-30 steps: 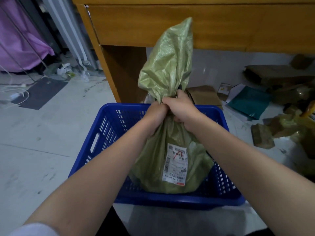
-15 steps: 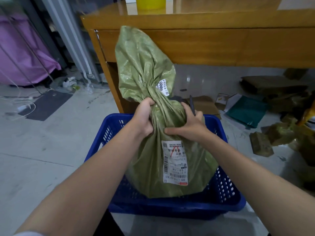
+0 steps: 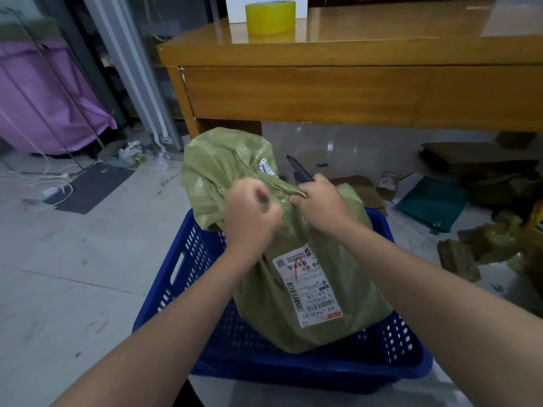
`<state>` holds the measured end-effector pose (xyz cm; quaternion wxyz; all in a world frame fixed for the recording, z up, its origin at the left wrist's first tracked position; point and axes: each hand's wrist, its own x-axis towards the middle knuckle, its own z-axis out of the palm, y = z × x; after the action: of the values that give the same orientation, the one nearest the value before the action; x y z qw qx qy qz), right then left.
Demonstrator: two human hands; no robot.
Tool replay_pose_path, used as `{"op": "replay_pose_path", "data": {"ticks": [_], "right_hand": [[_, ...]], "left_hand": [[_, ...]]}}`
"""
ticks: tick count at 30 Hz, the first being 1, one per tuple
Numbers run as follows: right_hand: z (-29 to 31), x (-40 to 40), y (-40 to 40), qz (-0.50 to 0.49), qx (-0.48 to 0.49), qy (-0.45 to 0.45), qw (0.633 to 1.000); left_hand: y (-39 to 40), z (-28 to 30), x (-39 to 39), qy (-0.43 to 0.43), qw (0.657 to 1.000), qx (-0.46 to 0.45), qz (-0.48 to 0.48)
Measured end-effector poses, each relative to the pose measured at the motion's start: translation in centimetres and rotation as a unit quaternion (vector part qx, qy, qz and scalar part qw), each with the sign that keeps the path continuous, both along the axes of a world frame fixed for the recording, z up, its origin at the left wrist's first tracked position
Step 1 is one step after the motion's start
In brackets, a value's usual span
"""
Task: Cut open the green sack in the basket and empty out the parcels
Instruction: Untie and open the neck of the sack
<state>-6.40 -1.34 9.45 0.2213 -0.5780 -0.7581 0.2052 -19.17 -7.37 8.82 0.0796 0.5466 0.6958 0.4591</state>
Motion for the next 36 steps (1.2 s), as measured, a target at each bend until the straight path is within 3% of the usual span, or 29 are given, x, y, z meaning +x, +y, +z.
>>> {"op": "replay_pose_path", "data": {"ticks": [2, 4, 6, 8, 11, 13, 14, 15, 16, 18, 19, 21, 25, 27, 28, 34, 36], "right_hand": [[0.2, -0.7, 0.4, -0.022, -0.022, 0.025, 0.999], [0.4, -0.9, 0.7, -0.051, -0.033, 0.044, 0.997], [0.7, -1.1, 0.7, -0.054, -0.032, 0.050, 0.997], [0.7, -1.2, 0.4, -0.035, -0.040, 0.059, 0.997], [0.6, -0.6, -0.3, 0.007, -0.048, 0.097, 0.994], [0.4, 0.6, -0.8, -0.008, -0.051, 0.163, 0.985], [0.1, 1.6, -1.1, -0.041, -0.052, 0.207, 0.976], [-0.4, 2.7, -1.4, -0.089, -0.047, 0.257, 0.961], [-1.2, 4.1, -1.4, -0.147, -0.055, 0.291, 0.944], [-2.9, 6.8, -1.7, -0.249, -0.112, 0.302, 0.913], [-3.9, 7.8, -2.1, -0.273, -0.156, 0.289, 0.904], [-6.2, 9.4, -2.6, -0.300, -0.255, 0.299, 0.869], [-9.4, 10.5, -3.8, -0.262, -0.404, 0.451, 0.752], [-10.8, 10.4, -3.9, -0.243, -0.428, 0.500, 0.712], [-11.2, 10.1, -4.0, -0.254, -0.430, 0.497, 0.710], [-13.1, 8.6, -2.3, -0.332, -0.381, 0.370, 0.780], [-12.5, 8.3, -1.9, -0.328, -0.356, 0.426, 0.765]], "left_hand": [[0.3, -0.1, 2.0, 0.045, 0.979, -0.142, -0.138], [0.8, -2.2, 3.3, 0.136, 0.957, -0.219, -0.133], [1.1, -3.6, 4.1, 0.156, 0.963, -0.201, -0.090], [2.1, -4.3, 3.7, 0.103, 0.986, -0.113, -0.061], [2.7, -4.3, 2.5, 0.084, 0.990, -0.031, -0.110], [3.0, -4.0, 2.4, 0.012, 0.993, -0.039, -0.109], [3.3, -3.7, 2.5, -0.070, 0.993, -0.057, -0.076], [3.9, -3.2, 2.5, -0.185, 0.979, -0.079, -0.030], [4.5, -2.1, 2.3, -0.331, 0.939, -0.095, 0.009], [5.8, 0.3, 1.4, -0.600, 0.795, -0.087, -0.004], [5.9, 1.2, 1.1, -0.667, 0.742, -0.073, -0.020], [5.0, 2.2, 1.3, -0.712, 0.698, -0.068, -0.026], [4.2, 1.6, 1.8, -0.786, 0.613, -0.026, -0.077], [4.1, 0.9, 1.8, -0.782, 0.616, -0.030, -0.090], [4.2, 0.6, 1.8, -0.777, 0.621, -0.037, -0.100], [4.2, -1.2, 0.5, -0.769, 0.617, -0.090, -0.138], [4.4, -1.3, -0.3, -0.772, 0.620, -0.072, -0.123]]}}
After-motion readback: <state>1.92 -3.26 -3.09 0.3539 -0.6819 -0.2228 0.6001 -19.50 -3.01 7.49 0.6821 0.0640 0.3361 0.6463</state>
